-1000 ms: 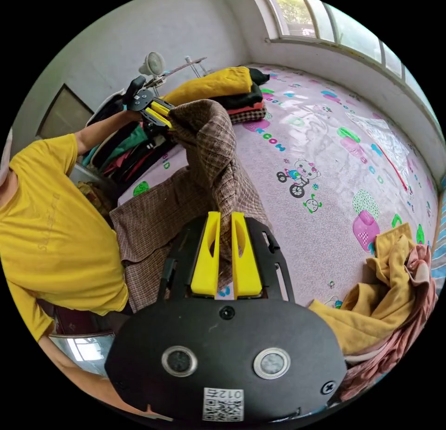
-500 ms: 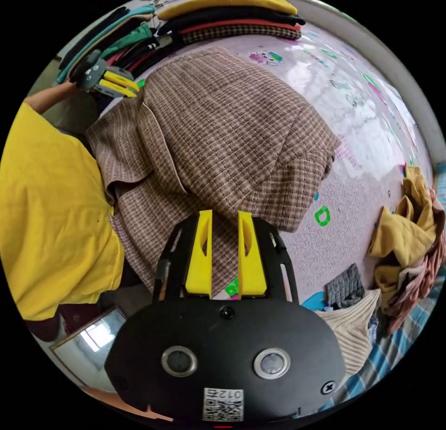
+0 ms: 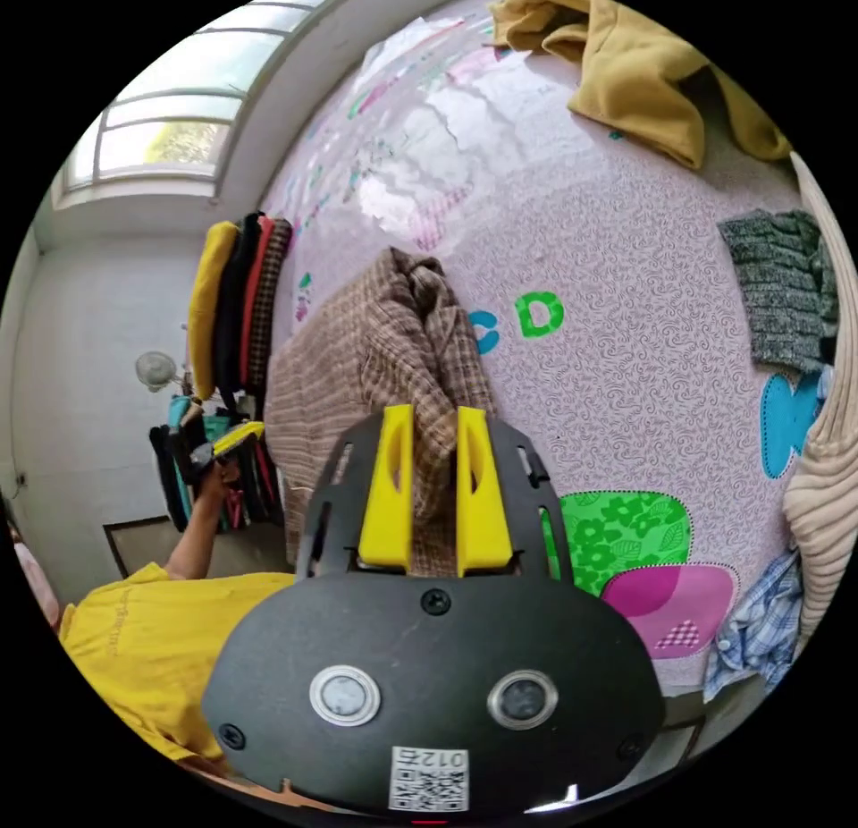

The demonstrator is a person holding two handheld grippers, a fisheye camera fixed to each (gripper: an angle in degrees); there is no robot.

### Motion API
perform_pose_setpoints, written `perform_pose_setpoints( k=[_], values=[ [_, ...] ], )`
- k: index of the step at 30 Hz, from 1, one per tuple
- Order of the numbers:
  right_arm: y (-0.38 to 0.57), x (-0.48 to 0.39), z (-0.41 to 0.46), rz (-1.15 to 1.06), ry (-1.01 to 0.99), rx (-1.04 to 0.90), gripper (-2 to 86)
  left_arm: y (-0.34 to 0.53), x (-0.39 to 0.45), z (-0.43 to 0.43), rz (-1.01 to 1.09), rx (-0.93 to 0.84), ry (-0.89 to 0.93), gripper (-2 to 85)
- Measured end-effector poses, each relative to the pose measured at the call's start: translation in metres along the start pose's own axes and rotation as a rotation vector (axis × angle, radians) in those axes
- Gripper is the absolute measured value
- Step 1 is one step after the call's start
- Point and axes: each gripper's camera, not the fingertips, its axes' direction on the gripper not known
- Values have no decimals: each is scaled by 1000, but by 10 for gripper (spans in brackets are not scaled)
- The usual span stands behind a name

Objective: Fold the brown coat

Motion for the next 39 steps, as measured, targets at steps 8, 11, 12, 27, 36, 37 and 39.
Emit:
perform_pose_setpoints(
  k=[8,11,12,27,36,37,39],
  values=[
    [-11,15,14,-20,59,-73,41,29,-7,38,-76,-52,-5,1],
    [0,-4,-26,-41,149,66,27,38,-44,1,-240,91,30,2],
    [3,-14,-34,-65,190,109,24,37,-49,-6,-260,132,44,3],
    [-50,-88,92,-275,205,93,2,-62,-50,85,-158,81,1,-1],
    [42,-141,53,-458,222,115,6,2,-21,20,-46,199,11,2],
    [69,-150,51,-517,160,82,7,19,-3,14,12,202,46,2],
    [107,-157,55,-580,116,31,7,44,28,19,114,176,72,1]
  ],
)
